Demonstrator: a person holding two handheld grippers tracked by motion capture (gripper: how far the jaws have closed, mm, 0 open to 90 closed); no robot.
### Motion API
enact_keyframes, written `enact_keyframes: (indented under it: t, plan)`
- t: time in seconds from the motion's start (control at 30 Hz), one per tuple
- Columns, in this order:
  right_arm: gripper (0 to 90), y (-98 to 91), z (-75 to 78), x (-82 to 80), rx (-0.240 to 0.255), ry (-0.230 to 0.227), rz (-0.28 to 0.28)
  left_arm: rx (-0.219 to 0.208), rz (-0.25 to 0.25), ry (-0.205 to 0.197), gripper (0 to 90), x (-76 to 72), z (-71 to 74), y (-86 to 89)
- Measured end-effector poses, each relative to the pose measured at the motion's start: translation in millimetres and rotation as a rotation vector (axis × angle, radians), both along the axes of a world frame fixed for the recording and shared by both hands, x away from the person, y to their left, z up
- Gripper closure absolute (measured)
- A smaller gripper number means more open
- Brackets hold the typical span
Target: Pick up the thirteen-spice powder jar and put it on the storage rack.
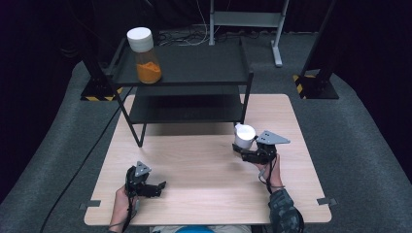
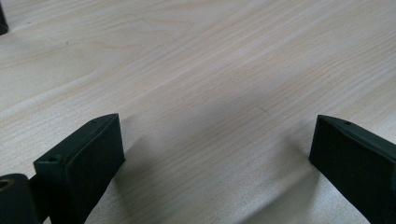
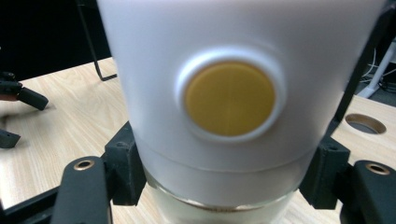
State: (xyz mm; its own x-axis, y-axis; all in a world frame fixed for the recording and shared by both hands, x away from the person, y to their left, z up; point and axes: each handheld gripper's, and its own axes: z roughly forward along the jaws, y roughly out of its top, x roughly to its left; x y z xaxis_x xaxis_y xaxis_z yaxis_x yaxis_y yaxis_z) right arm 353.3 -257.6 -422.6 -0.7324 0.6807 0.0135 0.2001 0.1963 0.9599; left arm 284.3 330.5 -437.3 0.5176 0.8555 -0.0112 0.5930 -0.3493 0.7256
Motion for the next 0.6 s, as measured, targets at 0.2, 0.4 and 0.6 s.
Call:
enact_keyframes:
  t: [0.2, 0.4, 0.6]
  plan:
    - [29.7, 7.9, 9.0, 4.5, -0.016, -0.005, 0.033, -0.001, 0.002, 0.000, 2.8, -0.1, 0.0, 0.2]
    - [29.6, 14.5, 16.0, 8.5, -0.027, -0.007, 0.051, 0.006, -0.001, -0.002, 2.7, -0.2, 0.1, -1.2]
    - [29.7, 18.1, 22.2, 12.6, -0.033, -0.008, 0.073, 0.004, -0.001, -0.002, 2.7, -0.4, -0.2, -1.3]
